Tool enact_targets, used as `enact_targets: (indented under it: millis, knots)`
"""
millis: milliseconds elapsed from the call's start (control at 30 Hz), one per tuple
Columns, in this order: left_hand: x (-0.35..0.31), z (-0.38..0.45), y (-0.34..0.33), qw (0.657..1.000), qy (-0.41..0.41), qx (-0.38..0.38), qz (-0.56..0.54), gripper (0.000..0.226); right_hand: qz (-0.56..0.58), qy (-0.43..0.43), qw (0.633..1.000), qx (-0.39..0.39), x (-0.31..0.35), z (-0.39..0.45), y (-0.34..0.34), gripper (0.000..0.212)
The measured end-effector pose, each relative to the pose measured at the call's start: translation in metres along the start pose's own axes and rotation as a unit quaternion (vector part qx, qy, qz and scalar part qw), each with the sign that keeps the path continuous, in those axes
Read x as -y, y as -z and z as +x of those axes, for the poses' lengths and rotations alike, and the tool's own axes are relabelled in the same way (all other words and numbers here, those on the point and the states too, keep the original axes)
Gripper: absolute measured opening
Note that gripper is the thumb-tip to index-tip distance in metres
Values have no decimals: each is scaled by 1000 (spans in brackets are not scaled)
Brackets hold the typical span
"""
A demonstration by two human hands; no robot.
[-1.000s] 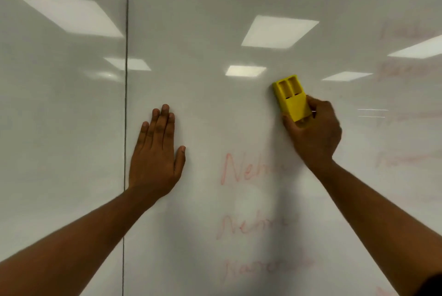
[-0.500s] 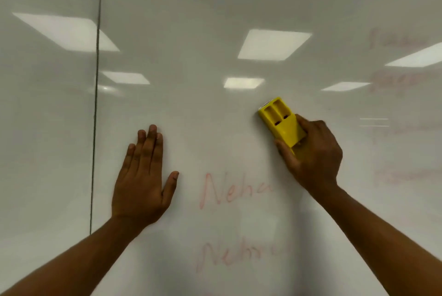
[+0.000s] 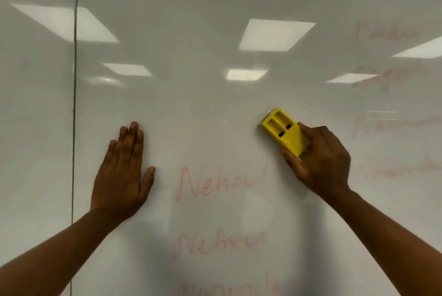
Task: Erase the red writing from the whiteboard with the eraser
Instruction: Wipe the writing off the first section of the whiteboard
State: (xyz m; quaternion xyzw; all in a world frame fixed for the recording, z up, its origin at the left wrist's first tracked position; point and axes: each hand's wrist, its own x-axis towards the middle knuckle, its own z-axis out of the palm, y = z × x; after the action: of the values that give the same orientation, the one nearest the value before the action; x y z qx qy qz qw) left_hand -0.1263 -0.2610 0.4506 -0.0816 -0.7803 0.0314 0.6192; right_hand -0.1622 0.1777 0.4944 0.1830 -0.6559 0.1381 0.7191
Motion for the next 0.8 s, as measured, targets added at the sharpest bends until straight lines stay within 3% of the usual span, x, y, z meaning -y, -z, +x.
enact_targets:
  millis: [200,267,367,433,567,633,700,800]
  knots:
    - [-11,-12,-5,999,35,11,-3,79,45,-256,962,-80,-11,46,-1,63]
    - [-9,-12,-7,999,35,6,0,80,44,-218,972,-81,1,45,-7,61]
    - [-8,-11,-9,999,33,-3,0,81,13,-89,995,-32,-5,16,-3,62]
    - [-8,-11,-9,999,32,-8,2,83,-2,-67,998,-19,-20,5,5,62]
    - [-11,-12,-9,999,34,-4,-1,84,25,-219,974,-54,-33,32,8,65]
    - [-11,-12,-8,999,37,-2,-2,85,34,-245,967,-62,-20,45,3,64]
    - [-12,-13,-8,999,42,2,0,85,32,-185,981,-42,-2,36,0,62]
    - [-12,-14,-7,999,44,8,4,85,14,-22,999,31,10,-14,3,59]
